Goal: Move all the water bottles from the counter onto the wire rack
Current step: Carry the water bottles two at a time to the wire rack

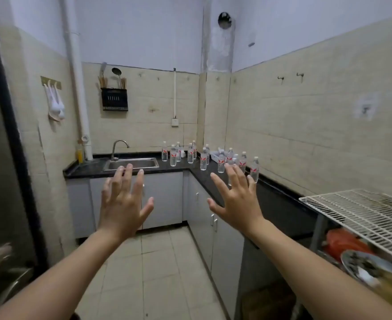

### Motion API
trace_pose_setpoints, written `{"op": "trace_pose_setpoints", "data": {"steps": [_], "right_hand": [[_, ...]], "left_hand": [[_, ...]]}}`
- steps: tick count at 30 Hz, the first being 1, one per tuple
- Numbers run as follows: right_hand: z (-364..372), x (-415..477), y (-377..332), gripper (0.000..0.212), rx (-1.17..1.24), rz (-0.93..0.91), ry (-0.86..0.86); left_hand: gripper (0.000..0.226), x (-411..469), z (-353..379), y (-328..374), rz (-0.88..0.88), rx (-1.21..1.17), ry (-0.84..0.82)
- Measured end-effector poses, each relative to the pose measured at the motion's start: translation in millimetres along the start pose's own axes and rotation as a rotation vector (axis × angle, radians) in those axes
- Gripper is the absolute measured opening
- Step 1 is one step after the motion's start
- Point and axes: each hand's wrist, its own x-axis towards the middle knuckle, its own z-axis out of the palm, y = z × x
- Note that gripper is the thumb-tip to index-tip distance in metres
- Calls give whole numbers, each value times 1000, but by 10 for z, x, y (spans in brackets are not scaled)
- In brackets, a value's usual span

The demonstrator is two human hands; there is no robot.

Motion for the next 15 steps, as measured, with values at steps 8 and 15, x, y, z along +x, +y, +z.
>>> {"op": "trace_pose_setpoints", "data": {"steps": [8,15], "right_hand": [[950,619,-22,55,4,-25,38],[1730,1377,133,52,-31,8,0]], "left_hand": [[64,605,763,-614,-27,62,18],[67,1535,1518,-1212,-165,-21,26]]}}
